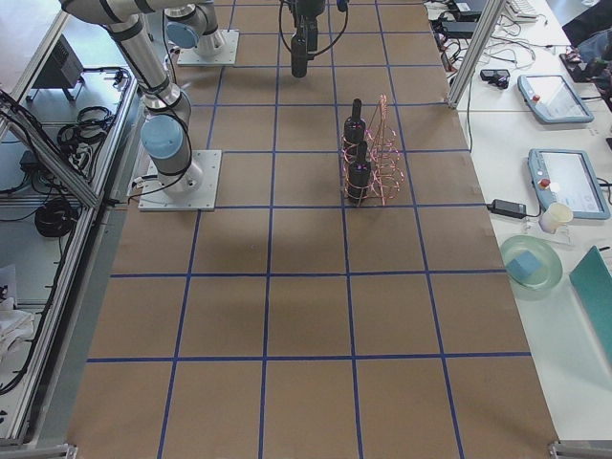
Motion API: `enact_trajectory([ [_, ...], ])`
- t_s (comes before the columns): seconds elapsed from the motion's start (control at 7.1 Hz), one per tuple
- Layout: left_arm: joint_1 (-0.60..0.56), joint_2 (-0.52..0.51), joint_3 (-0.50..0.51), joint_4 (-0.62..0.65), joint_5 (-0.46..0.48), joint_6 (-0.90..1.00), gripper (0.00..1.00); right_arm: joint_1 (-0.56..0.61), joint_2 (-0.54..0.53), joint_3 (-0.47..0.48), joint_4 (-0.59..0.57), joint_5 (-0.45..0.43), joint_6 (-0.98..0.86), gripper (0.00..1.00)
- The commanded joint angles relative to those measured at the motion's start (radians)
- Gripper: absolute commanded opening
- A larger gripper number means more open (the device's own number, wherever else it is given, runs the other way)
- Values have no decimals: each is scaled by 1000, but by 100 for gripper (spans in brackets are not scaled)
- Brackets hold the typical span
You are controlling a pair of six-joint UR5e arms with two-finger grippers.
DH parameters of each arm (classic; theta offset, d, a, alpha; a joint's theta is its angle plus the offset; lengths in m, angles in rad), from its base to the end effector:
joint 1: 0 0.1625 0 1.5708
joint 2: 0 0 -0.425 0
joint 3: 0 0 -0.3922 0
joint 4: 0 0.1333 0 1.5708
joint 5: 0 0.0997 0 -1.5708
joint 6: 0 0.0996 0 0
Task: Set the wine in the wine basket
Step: 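Carry the bottle toward the table center, turning it upright, left gripper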
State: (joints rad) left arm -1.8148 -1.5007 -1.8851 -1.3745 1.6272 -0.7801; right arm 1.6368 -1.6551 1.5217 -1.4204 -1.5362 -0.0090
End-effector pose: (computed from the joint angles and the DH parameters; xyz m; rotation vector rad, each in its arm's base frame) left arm -0.2316 -0.4016 0.3875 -0.8108 2.9598 0.0217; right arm 0.1662 -0.4409 0.5369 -0.1160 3.1052 0.0279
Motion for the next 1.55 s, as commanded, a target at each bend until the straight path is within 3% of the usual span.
enact_trajectory([
  [0.0, 23, 10, 8, -32, -18, 48, 0, 0, 0, 0, 0, -1, 0, 100],
  [0.42, 49, 17, 11, -34, -36, 176, 0, 0, -2, 0, 0, -2, 0, 100],
  [0.99, 52, -3, 11, -5, -110, 157, 0, 0, -2, 0, 0, -5, 1, 100],
  [1.27, 46, -10, 0, -6, -105, 160, 0, 0, -2, 0, 0, -9, 0, 100],
  [1.41, 32, -12, -8, -5, -57, 159, 0, 0, 0, 0, 1, -9, 0, 100],
])
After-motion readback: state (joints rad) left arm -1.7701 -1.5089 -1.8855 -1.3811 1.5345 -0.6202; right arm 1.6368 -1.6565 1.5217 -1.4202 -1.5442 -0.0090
